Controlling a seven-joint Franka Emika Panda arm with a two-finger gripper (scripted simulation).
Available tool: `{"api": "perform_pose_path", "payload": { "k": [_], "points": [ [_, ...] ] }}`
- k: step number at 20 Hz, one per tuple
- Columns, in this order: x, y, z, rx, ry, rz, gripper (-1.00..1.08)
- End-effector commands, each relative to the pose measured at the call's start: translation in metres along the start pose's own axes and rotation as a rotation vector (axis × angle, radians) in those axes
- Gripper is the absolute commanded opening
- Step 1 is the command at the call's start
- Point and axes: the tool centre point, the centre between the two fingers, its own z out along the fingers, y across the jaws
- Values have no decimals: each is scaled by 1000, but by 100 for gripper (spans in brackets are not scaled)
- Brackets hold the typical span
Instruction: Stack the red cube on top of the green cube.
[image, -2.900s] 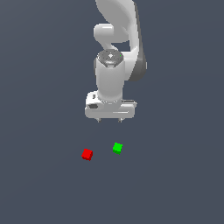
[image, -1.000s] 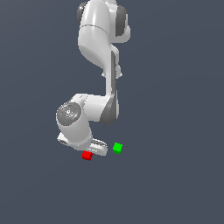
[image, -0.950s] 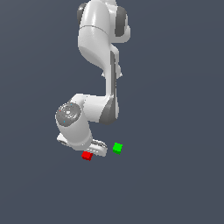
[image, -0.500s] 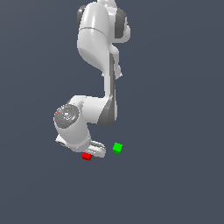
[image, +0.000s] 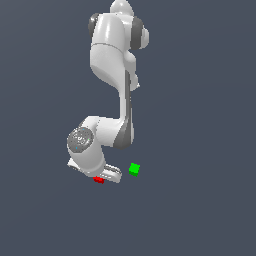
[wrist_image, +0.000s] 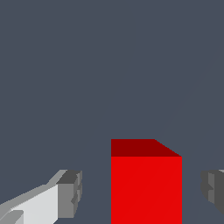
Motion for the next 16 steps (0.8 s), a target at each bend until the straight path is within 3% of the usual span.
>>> {"api": "perform_pose_path", "payload": {
  "k": [1,8,9,16],
  "points": [
    [0,0,12,0,0,0,100],
    [1,0,16,0,0,0,100],
    [1,0,16,0,0,0,-100],
    [1,0,16,0,0,0,-100]
  ]
}}
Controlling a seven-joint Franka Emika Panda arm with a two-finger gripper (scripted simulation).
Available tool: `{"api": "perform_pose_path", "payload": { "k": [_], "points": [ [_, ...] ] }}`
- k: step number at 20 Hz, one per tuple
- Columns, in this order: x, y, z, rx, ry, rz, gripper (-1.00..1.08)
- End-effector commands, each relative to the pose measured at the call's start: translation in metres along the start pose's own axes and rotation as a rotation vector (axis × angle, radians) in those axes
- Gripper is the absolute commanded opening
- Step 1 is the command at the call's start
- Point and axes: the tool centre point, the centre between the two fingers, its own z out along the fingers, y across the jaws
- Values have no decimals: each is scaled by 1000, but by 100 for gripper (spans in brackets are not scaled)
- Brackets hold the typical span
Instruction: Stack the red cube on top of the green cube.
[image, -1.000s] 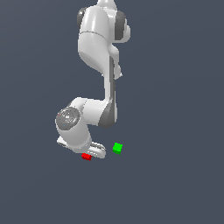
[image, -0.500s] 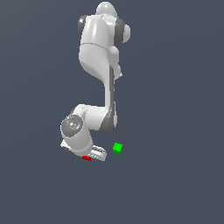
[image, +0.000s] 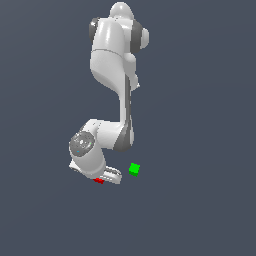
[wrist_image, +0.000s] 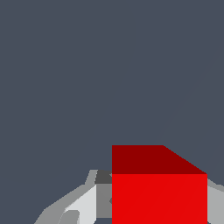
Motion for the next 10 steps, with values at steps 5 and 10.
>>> {"api": "perform_pose_path", "payload": {
  "k": [5,10],
  "points": [
    [0,0,-1,0,0,0,-100],
    [-1,0,-15,0,0,0,-100]
  ]
}}
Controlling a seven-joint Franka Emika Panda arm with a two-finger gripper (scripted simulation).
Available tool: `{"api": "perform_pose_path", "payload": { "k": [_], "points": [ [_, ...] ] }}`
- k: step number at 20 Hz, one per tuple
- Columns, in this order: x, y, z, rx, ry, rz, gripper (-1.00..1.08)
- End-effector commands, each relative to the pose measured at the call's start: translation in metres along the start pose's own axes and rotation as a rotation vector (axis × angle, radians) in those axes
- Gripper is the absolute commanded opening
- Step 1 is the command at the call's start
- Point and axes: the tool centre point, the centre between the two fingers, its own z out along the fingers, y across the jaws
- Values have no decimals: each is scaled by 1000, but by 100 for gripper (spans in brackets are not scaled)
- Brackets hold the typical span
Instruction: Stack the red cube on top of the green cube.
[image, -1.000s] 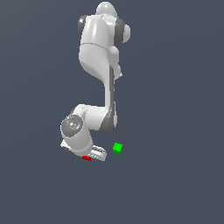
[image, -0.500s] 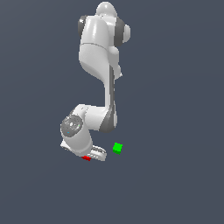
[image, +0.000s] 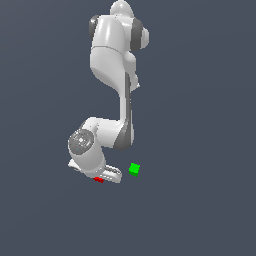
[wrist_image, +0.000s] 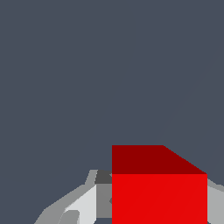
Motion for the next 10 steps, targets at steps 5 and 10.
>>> {"api": "perform_pose_path", "payload": {
  "k": [5,10],
  "points": [
    [0,0,-40,0,2,0,-100],
    [0,0,-74,1,3,0,-100]
  ]
}}
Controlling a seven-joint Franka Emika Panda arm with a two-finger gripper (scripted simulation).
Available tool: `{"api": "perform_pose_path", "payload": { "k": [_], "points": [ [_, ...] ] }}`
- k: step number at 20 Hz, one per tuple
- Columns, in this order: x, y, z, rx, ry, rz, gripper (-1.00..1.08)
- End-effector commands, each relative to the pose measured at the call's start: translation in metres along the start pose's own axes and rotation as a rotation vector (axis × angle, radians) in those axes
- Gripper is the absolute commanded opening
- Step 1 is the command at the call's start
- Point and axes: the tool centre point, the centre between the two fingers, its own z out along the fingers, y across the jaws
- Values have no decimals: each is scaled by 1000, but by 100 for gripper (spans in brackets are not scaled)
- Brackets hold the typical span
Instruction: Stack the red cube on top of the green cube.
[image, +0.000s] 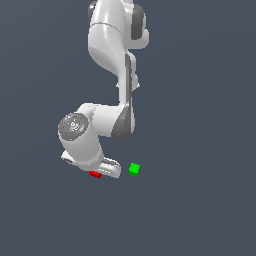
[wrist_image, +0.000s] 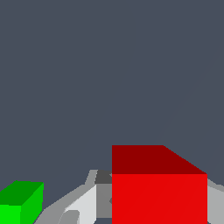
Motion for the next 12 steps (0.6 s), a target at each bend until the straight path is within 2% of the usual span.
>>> {"api": "perform_pose_path", "payload": {
  "k": [1,12],
  "points": [
    [0,0,-15,0,0,0,-100],
    [1,-1,-27,0,1,0,-100]
  ]
}}
